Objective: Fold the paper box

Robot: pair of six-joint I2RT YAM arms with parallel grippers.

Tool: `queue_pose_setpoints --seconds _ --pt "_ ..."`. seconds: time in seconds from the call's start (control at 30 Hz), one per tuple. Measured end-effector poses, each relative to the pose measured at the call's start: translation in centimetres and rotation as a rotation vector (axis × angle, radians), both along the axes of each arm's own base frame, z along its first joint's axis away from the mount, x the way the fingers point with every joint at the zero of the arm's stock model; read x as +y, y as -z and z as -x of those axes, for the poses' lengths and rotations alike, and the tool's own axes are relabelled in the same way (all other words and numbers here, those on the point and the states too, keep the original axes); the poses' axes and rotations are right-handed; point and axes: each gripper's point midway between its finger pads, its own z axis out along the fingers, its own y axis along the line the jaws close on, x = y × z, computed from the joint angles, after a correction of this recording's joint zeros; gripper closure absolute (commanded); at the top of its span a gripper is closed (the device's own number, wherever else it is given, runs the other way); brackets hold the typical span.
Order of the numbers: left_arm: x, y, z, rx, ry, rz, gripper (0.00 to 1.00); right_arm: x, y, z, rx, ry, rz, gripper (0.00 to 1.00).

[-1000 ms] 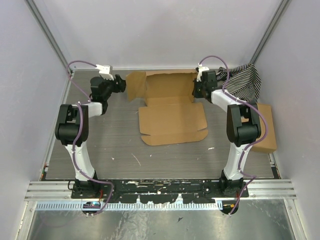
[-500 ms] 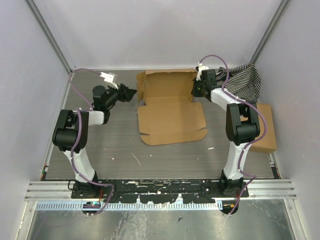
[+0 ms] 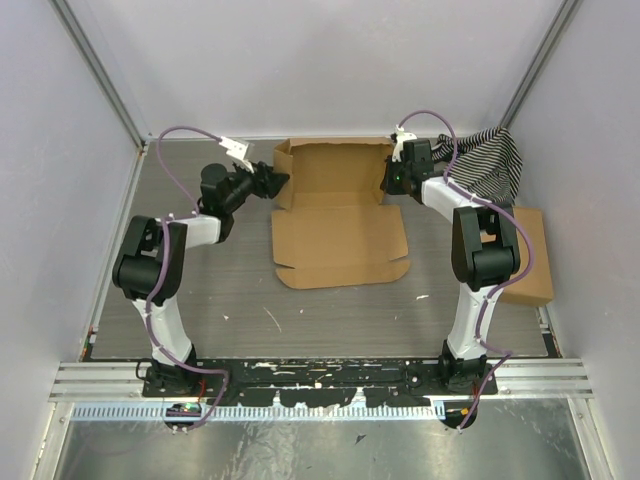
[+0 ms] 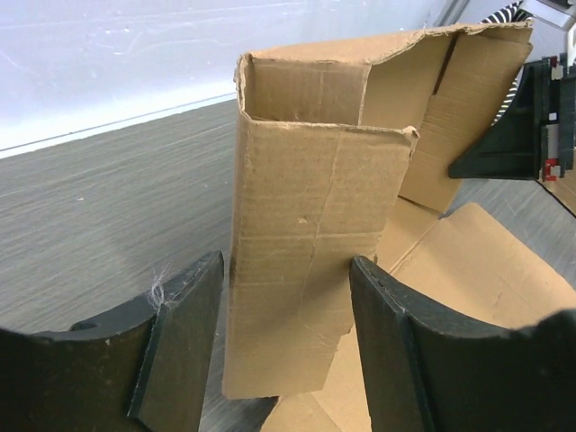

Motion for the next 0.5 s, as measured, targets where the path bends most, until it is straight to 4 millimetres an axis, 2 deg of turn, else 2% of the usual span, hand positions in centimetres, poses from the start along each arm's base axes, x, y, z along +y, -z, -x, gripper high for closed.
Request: queue_pose_setpoints --seconds 0.1,0.2,0.33,0.5 --pt "0.2 -0.1 -0.5 -0.005 -0.018 -0.016 0.36 0.0 0.0 0.0 0.0 0.0 0.0 0.95" --pt "0.7 0.4 -0.7 -0.001 -0.045 -0.044 0.29 0.0 0.0 0.0 -0.001 0.0 0.0 0.95" --pt "2.5 0.9 -0.5 0.005 -0.124 -0.125 0.21 0.0 0.0 0.0 -0.001 0.0 0.001 0.95" --pt "4.7 -0.2 -0.7 -0.039 -0.167 -0.182 0.18 0.1 0.0 0.0 -0.001 -0.004 -0.001 0.95"
